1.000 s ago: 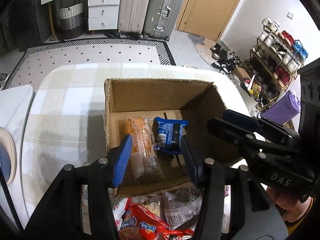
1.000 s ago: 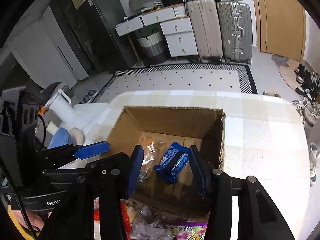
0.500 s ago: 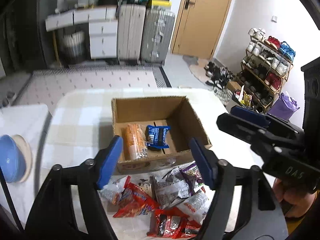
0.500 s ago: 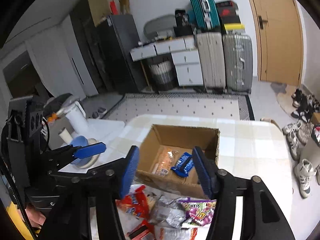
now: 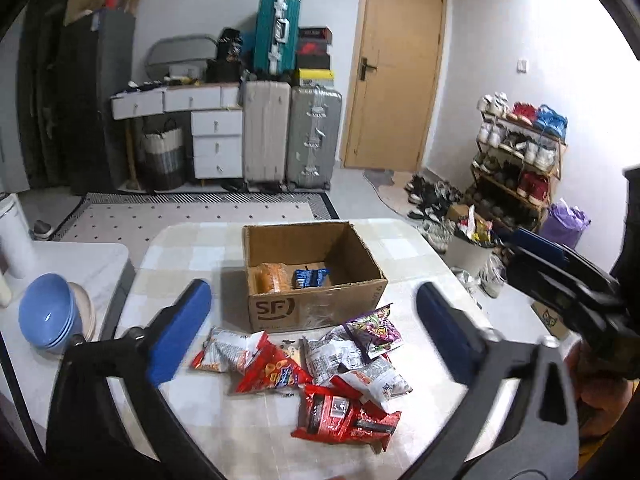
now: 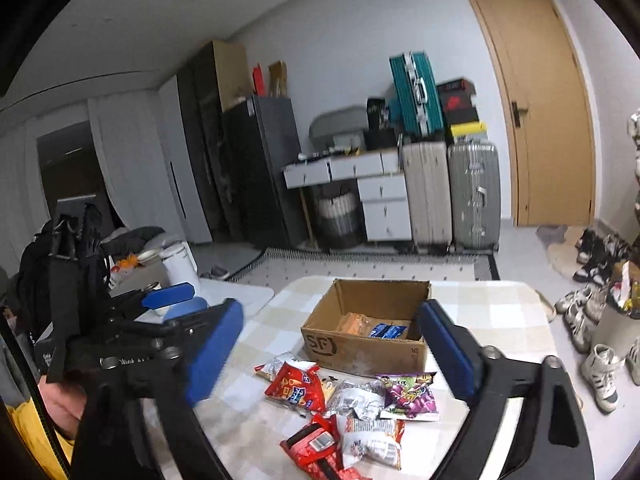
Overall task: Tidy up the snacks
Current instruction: 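Withdraw both open grippers from the box back toward the snack pile, then grasp the red snack bag with the left gripper while the right gripper grasps another red bag, then lift both red bags and carry them over the SF box, then lower both red bags into the box and open both grippers, then withdraw both grippers from the box back toward the remaining snacks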
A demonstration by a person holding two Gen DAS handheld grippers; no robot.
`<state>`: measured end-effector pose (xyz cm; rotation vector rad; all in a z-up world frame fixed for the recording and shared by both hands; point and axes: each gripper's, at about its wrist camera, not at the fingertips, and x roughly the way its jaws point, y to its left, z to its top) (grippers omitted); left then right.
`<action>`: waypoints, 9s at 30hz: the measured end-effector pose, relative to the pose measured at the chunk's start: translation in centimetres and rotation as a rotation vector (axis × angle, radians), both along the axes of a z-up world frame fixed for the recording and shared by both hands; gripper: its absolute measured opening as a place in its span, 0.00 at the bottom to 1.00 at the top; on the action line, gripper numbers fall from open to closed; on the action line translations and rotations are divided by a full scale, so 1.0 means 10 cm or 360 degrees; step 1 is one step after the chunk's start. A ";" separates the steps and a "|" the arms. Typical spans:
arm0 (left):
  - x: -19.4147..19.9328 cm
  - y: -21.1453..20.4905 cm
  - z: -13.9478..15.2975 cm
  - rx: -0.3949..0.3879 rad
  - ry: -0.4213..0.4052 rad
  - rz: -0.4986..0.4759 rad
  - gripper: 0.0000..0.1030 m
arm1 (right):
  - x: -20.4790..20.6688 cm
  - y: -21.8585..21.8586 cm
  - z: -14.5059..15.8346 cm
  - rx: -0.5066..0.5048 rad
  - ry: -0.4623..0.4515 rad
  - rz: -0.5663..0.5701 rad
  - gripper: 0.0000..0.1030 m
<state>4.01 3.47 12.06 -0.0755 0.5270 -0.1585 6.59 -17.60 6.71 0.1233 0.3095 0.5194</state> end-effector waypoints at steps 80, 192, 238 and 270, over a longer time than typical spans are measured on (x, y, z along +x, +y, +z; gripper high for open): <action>0.85 -0.27 -2.75 -0.0019 0.0673 -0.0026 0.42 | 0.42 0.45 -2.23 -0.0320 0.0729 0.0085 0.98; 3.42 -0.25 -1.05 0.0080 0.0532 -0.0065 0.42 | 3.08 0.55 -0.73 -0.0074 0.0623 0.0129 0.49; 3.15 -0.03 -1.40 0.0014 0.0680 -0.0025 0.46 | 3.04 0.55 -1.05 -0.0182 0.0746 0.0051 0.68; 0.50 -0.19 -0.25 0.0085 0.0066 0.0029 0.78 | 0.15 0.02 0.36 0.0042 0.0019 0.0092 0.93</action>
